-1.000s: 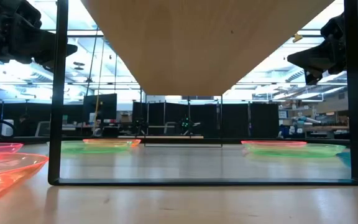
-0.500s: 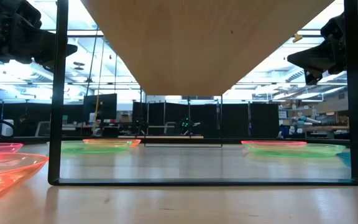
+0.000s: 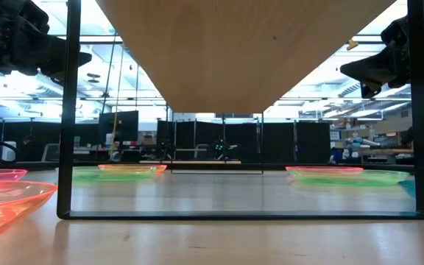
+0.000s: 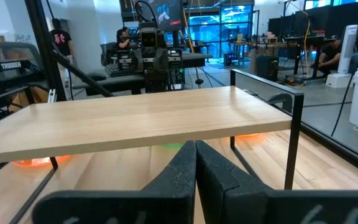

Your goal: Place and stack plates onto a shelf

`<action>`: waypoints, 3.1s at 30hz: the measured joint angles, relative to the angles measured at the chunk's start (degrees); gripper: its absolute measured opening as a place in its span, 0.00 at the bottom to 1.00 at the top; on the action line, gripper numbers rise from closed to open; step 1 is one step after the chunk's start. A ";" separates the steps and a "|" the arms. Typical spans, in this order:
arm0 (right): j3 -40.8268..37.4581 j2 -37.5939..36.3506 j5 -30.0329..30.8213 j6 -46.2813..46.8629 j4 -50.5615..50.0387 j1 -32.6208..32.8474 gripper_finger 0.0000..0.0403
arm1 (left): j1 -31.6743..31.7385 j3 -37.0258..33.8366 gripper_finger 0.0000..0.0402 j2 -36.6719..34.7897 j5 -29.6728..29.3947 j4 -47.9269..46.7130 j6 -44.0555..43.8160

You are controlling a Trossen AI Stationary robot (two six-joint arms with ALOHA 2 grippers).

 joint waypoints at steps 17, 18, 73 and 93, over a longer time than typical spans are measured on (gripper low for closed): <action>0.00 0.02 -0.01 -0.09 0.01 0.00 0.03 | 0.02 0.00 0.38 0.00 -0.02 0.20 0.00; 0.00 0.01 -0.01 -0.09 0.02 -0.02 0.03 | 0.02 0.00 0.38 0.00 -0.02 0.20 0.02; 0.00 0.02 0.00 0.33 2.85 -0.02 0.03 | 1.21 32.24 0.36 18.66 -42.23 -13.13 -5.01; 0.00 0.02 0.00 0.33 3.47 0.00 0.03 | 41.38 64.08 0.35 55.40 -10.29 -44.16 -4.11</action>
